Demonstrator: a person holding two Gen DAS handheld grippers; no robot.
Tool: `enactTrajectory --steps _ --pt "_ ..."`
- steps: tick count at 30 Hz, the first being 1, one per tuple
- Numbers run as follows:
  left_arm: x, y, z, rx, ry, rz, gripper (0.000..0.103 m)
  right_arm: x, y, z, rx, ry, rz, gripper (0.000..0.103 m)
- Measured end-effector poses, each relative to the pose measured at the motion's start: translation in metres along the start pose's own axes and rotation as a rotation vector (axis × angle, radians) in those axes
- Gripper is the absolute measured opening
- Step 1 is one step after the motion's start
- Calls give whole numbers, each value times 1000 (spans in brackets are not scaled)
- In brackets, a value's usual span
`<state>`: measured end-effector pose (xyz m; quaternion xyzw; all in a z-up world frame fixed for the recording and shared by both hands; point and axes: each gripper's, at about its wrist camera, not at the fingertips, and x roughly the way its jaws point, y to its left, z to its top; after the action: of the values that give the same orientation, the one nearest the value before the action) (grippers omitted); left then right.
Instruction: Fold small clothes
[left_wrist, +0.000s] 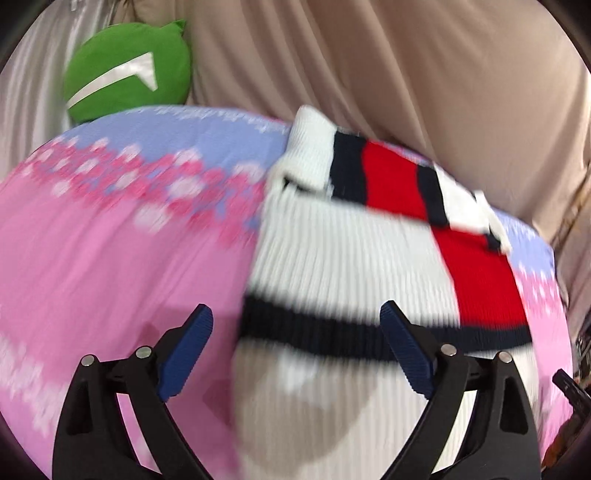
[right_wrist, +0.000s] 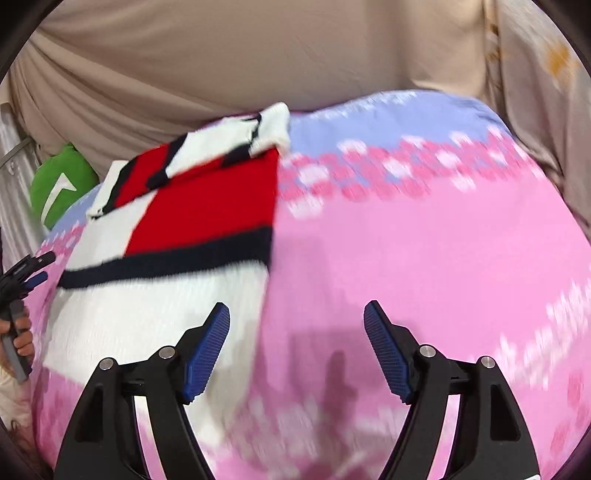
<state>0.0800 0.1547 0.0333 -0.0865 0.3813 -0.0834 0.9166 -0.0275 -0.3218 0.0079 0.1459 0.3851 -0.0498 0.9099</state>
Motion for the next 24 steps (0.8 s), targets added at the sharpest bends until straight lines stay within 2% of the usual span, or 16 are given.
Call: enactTrajectory --steps 5,9,13,17,20,24 --pt "-30 15 -44 -51 82 -34 90 -2 12 -36 27 49 152 74" --pt "-42 20 -68 -126 140 -149 90 -1 43 -55 -10 74 181 74" --pt "-41 23 -89 -203 188 -235 90 -5 59 -63 -13 85 259 74" --pt "-47 20 -97 -216 165 -251 90 -2 70 -65 -20 110 260 75" --pt "-47 17 -98 -222 163 -268 90 1 75 -63 -9 121 269 80" --pt "-40 15 -91 -238 158 -294 90 9 65 -54 82 118 314 80"
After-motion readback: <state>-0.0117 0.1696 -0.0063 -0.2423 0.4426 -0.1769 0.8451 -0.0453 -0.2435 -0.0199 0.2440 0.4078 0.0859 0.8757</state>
